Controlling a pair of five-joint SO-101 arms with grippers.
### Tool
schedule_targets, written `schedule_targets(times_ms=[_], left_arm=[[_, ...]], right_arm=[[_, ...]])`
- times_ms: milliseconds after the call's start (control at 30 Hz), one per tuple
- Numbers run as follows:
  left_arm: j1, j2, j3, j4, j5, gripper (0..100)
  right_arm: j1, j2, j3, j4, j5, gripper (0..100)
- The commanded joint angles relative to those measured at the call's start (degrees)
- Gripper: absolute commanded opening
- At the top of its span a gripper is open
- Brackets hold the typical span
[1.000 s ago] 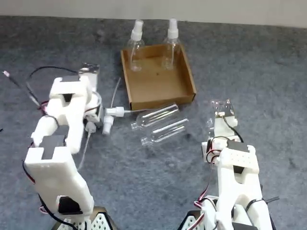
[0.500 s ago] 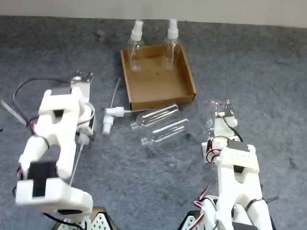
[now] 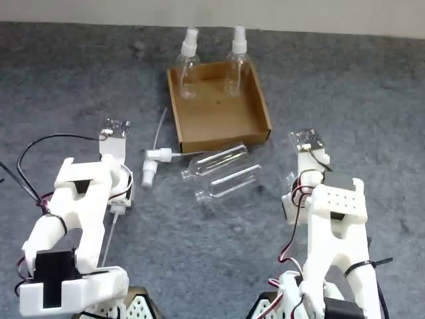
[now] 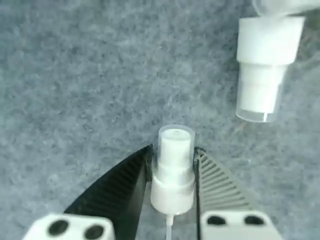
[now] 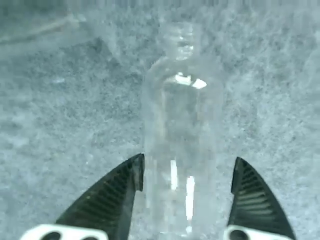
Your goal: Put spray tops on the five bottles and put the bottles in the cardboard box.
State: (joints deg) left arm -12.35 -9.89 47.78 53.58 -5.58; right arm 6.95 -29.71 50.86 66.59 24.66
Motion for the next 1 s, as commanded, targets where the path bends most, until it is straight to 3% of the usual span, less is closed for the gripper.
schedule_targets(times_ms=[0,167,333,500,967], left_arm=[[-0.40,-1.45,0.13,-1.67,-0.62,1],[-0.40,-1.45,0.75,-1.76,-2.46,1],[-0.40,-1.45,1.10,-2.73,-2.46,1],[-0.40,-1.36,1.10,-2.90,-2.37,1],[-0.40,-1.36,1.54,-2.99,-2.29,1]], right_arm=[[3.82,-0.84,-3.56,1.10,1.41,23.5],[14.64,-0.48,-3.30,-2.51,7.21,23.5],[19.03,-0.31,-3.56,-3.82,8.97,23.5],[16.22,-0.48,-7.16,-2.86,10.11,23.5],[7.25,6.81,-18.33,4.26,24.53,23.6]])
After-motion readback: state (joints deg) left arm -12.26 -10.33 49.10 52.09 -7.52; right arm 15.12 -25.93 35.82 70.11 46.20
